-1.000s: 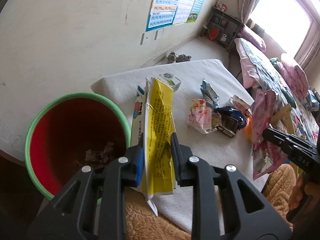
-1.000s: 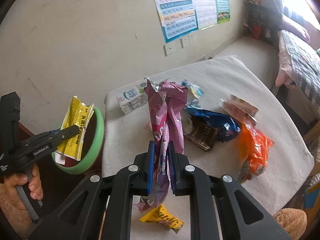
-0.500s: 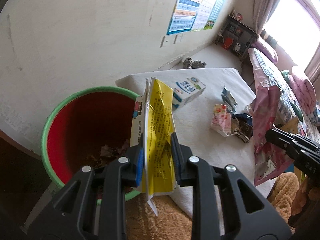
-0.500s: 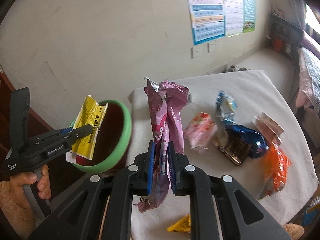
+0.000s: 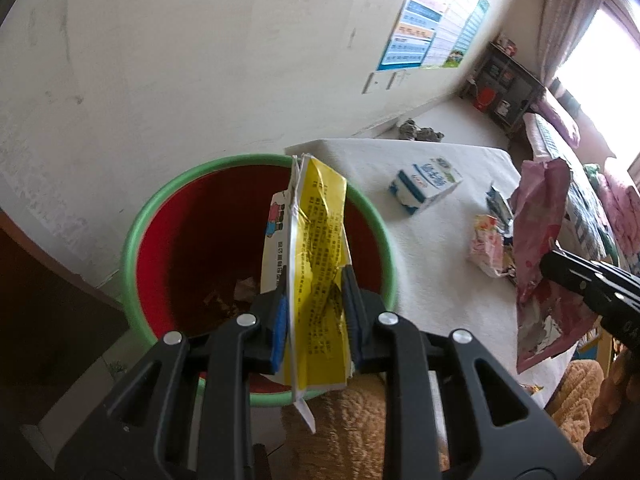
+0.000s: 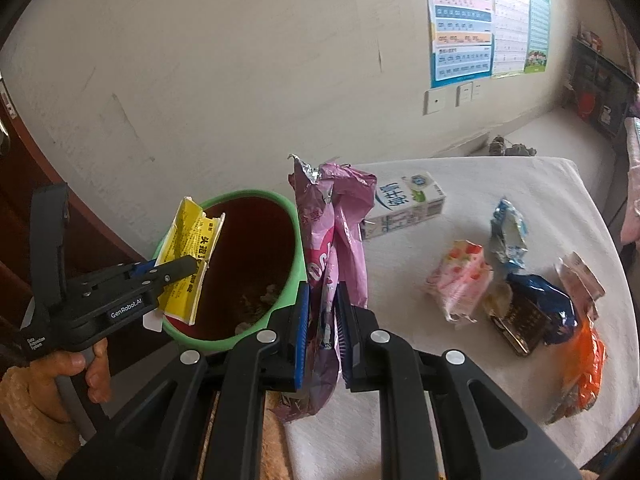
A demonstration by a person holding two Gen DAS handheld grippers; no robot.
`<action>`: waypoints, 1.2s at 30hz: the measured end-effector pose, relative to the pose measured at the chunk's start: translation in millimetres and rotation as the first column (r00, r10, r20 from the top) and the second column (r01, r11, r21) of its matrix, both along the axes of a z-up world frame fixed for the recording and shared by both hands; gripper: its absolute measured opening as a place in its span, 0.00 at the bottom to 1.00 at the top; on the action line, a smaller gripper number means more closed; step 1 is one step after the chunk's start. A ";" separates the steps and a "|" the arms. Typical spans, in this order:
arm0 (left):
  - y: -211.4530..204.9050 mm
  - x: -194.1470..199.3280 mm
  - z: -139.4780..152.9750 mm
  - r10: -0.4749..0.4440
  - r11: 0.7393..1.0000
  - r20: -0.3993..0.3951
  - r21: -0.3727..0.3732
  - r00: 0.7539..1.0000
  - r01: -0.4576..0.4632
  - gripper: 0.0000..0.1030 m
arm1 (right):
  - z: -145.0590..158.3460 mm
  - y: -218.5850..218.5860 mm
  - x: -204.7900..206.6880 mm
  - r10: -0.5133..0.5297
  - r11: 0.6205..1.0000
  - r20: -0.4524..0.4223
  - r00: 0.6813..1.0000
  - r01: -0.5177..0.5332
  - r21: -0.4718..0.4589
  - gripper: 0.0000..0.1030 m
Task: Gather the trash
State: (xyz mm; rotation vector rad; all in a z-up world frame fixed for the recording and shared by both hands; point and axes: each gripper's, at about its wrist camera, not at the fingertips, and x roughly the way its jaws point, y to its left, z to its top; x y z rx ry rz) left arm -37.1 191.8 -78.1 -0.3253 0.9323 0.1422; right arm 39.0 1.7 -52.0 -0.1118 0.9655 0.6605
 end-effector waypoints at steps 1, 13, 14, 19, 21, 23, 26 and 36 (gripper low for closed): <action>3.0 -0.6 -1.3 0.010 1.000 -0.003 0.003 1.000 -0.010 0.23 | -0.4 3.0 1.3 0.003 1.000 -0.003 1.000 -0.003 0.001 0.13; 26.9 -5.4 -7.8 0.062 0.998 -0.027 0.015 0.998 -0.062 0.22 | -9.1 32.4 3.7 0.038 0.999 -0.011 0.999 -0.038 -0.003 0.13; 28.6 -5.8 -8.6 0.066 0.998 -0.029 0.015 0.997 -0.066 0.23 | -9.7 34.1 4.5 0.040 0.999 -0.015 0.999 -0.040 -0.001 0.13; 35.3 -7.4 -12.6 0.086 0.996 -0.043 0.017 0.995 -0.085 0.23 | -9.6 46.2 8.7 0.048 0.999 -0.015 0.999 -0.047 0.012 0.13; 35.8 -7.1 -14.5 0.092 0.996 -0.048 0.016 0.995 -0.091 0.23 | -8.6 51.6 10.3 0.052 0.999 -0.005 0.999 -0.052 0.011 0.14; 37.3 -7.7 -16.1 0.095 0.995 -0.052 0.013 0.994 -0.095 0.23 | -8.9 56.6 12.3 0.058 0.998 -0.012 0.998 -0.057 0.019 0.14; 38.8 -8.6 -17.1 0.101 0.995 -0.055 0.012 0.993 -0.100 0.23 | -11.0 62.6 14.5 0.060 0.997 -0.041 0.997 -0.059 0.040 0.14; 43.7 -6.9 -20.7 0.110 0.994 -0.067 0.009 0.992 -0.110 0.23 | -20.7 75.4 9.3 0.079 0.996 -0.087 0.993 -0.075 0.043 0.15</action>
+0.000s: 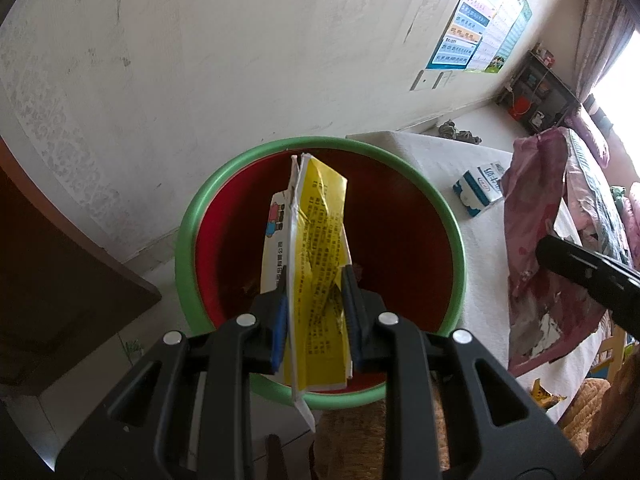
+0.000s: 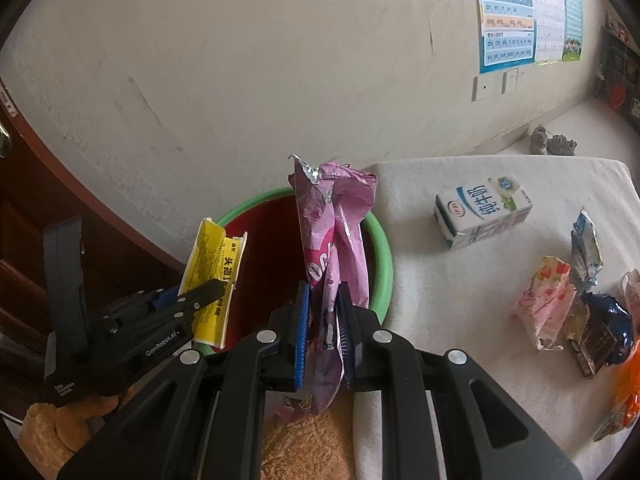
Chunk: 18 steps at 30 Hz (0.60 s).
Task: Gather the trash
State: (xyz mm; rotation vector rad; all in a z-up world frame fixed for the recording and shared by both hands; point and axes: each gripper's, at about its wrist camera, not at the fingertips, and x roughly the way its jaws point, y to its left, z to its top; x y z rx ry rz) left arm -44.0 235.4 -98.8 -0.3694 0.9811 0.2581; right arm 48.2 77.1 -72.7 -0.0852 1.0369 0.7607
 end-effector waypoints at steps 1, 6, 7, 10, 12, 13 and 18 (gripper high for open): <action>0.6 0.5 -0.5 0.001 1.000 -0.001 -0.001 1.000 -0.001 0.23 | -0.1 1.4 -0.8 0.004 1.000 0.001 1.000 -0.004 -0.002 0.15; 1.8 0.7 -2.3 0.009 1.000 -0.003 -0.007 1.000 -0.009 0.23 | 1.5 7.3 -4.1 0.012 1.000 0.018 1.000 -0.011 -0.007 0.15; 2.1 0.5 -2.7 0.010 1.000 -0.003 -0.008 1.000 -0.010 0.23 | 2.2 8.2 -4.7 0.011 1.000 0.025 1.000 -0.011 -0.007 0.15; 3.7 0.8 -4.4 0.011 1.000 -0.006 -0.011 1.000 -0.011 0.23 | 2.4 9.3 -4.1 0.012 1.000 0.026 1.000 -0.012 -0.005 0.15; 3.7 1.1 -5.2 0.011 1.000 -0.007 -0.012 1.000 -0.011 0.23 | 2.1 10.5 -1.9 0.007 1.000 0.017 1.000 -0.007 0.004 0.15; 3.8 1.4 -5.3 0.012 1.000 -0.008 -0.013 1.000 -0.012 0.23 | 2.3 11.1 -0.3 0.004 1.000 0.011 1.000 -0.004 0.011 0.15; 5.4 2.0 -4.6 0.014 1.000 -0.007 -0.014 1.000 -0.014 0.23 | 7.7 15.1 4.2 0.003 1.000 0.010 1.000 -0.003 0.031 0.15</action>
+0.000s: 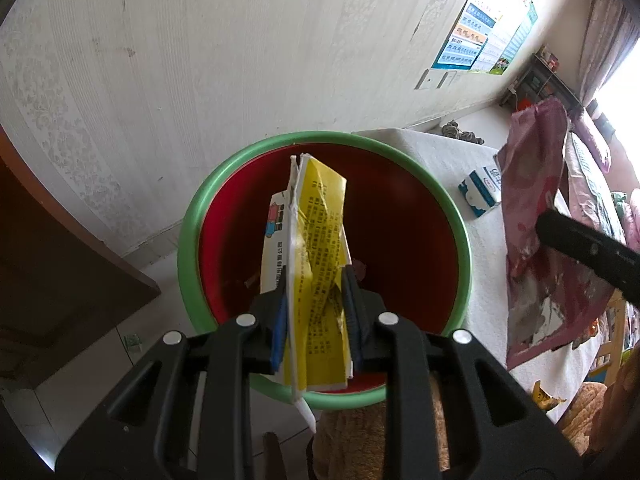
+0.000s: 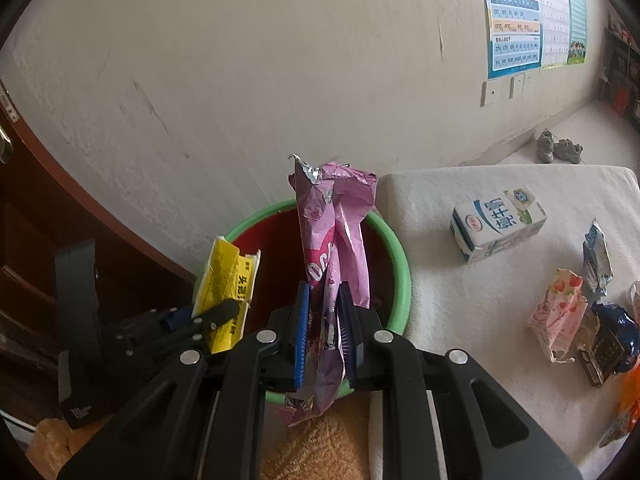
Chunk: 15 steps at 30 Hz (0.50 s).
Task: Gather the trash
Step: 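Open both grippers over the red bucket to drop the packet and wrapper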
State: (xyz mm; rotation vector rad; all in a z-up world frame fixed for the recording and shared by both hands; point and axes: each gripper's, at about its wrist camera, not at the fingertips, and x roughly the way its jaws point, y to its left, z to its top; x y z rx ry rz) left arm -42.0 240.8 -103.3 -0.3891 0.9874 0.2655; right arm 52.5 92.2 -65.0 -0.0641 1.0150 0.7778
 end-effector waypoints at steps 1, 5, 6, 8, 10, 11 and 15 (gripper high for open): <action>-1.0 -1.0 0.2 0.001 1.000 0.000 0.001 1.000 -0.001 0.23 | 0.9 1.0 -0.1 0.002 1.000 0.003 1.000 -0.002 0.002 0.15; 0.5 -2.1 -0.1 0.010 1.000 0.004 -0.001 1.000 -0.010 0.26 | 2.3 4.8 -1.4 0.012 1.000 0.004 1.000 -0.012 0.014 0.28; 1.7 -2.5 -0.1 0.023 1.000 0.003 0.001 1.000 -0.023 0.40 | 2.2 5.4 -1.7 0.011 1.000 0.001 1.000 -0.011 0.020 0.41; 3.7 -5.1 1.7 0.045 0.999 0.025 -0.004 0.999 -0.045 0.51 | 2.7 4.7 -3.7 0.010 1.000 0.009 1.000 -0.010 0.026 0.43; 5.9 -6.6 1.9 0.055 0.998 0.027 -0.009 0.998 -0.055 0.51 | 2.0 5.5 -4.5 0.017 1.000 0.008 1.000 -0.017 0.018 0.43; 6.1 -6.4 1.3 0.053 0.999 0.021 -0.006 0.998 -0.053 0.51 | 1.7 5.5 -4.2 0.017 1.000 0.007 1.000 -0.017 0.017 0.43; 2.6 -7.4 -0.7 0.041 0.999 0.010 0.000 0.999 -0.041 0.51 | 2.7 -0.5 -3.0 0.000 1.000 -0.002 1.000 0.000 0.028 0.45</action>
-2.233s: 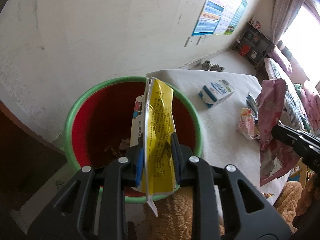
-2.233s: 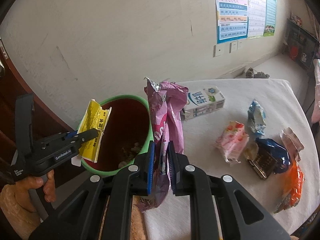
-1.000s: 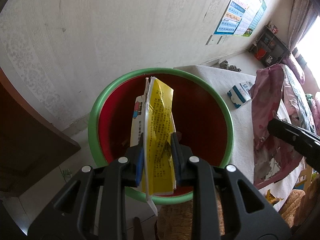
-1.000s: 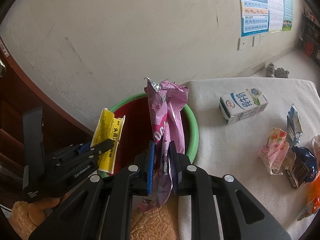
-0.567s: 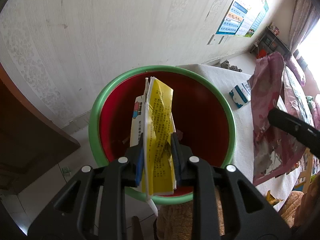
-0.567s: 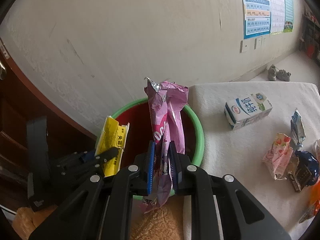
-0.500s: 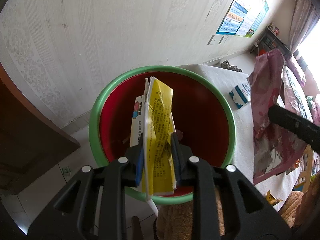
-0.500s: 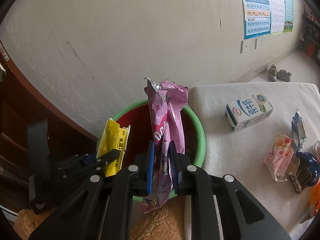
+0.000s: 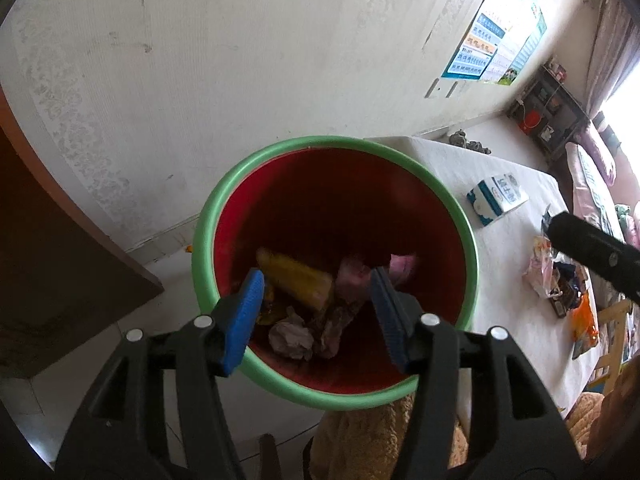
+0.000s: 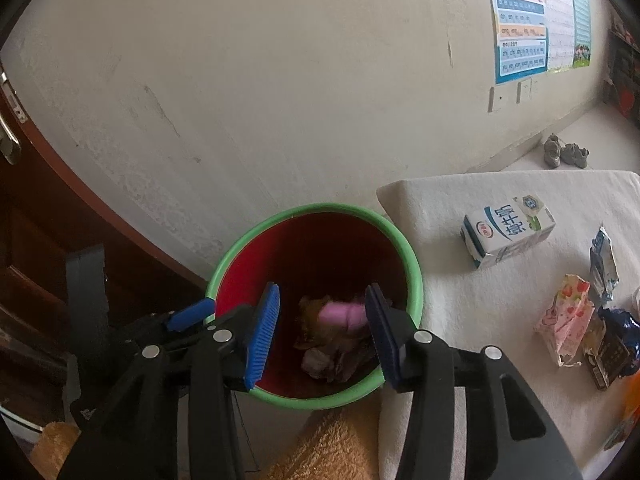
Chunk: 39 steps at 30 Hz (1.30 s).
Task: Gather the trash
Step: 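Open both grippers over the red bucket to drop the packet and wrapper, then grasp the pink strawberry wrapper with the left gripper while the right grasps the orange bag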
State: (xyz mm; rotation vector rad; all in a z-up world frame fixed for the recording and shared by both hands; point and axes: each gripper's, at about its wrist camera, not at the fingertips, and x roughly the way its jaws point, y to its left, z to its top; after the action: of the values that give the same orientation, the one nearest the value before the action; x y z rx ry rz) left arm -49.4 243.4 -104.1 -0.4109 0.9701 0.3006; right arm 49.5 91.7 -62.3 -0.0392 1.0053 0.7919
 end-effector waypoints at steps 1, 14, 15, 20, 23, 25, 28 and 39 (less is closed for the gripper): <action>-1.7 0.3 -0.5 -0.005 1.000 -0.003 -0.002 1.000 0.005 0.51 | 0.2 -2.9 0.6 -0.006 1.000 0.001 1.000 0.006 -0.001 0.45; -8.5 2.1 0.9 -0.033 0.999 -0.018 0.008 0.999 0.033 0.51 | -11.3 -157.4 31.2 -0.336 0.928 0.108 0.936 0.348 -0.131 0.59; -9.6 2.9 0.6 -0.035 0.999 -0.021 0.009 0.999 0.036 0.51 | -16.0 -182.3 35.5 -0.392 0.898 0.123 0.912 0.409 -0.162 0.60; -24.5 9.6 5.6 -0.068 0.997 -0.026 0.023 0.997 0.068 0.51 | -39.9 -291.3 48.3 -0.653 0.724 0.089 0.752 0.655 -0.219 0.66; -41.2 17.4 9.8 -0.104 0.994 -0.027 0.034 0.994 0.105 0.51 | -50.9 -330.5 47.5 -0.732 0.647 0.067 0.678 0.722 -0.244 0.68; -57.5 24.4 12.1 -0.143 0.989 -0.030 0.041 0.989 0.144 0.51 | -60.5 -349.8 44.4 -0.759 0.624 0.034 0.651 0.740 -0.252 0.73; -85.0 36.8 13.8 -0.206 0.977 -0.039 0.046 0.978 0.208 0.51 | -74.9 -361.7 38.0 -0.759 0.637 -0.031 0.650 0.733 -0.238 0.76; -233.8 119.5 10.9 -0.542 0.837 -0.030 0.078 0.840 0.542 0.56 | -78.7 -372.9 21.9 -0.716 0.698 -0.098 0.692 0.702 -0.142 0.40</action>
State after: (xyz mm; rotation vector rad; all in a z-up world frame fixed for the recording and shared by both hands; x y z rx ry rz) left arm 70.1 9.6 -93.2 -0.0429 1.0352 -0.1768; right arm 71.4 -281.2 -141.0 0.3244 1.0848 0.0196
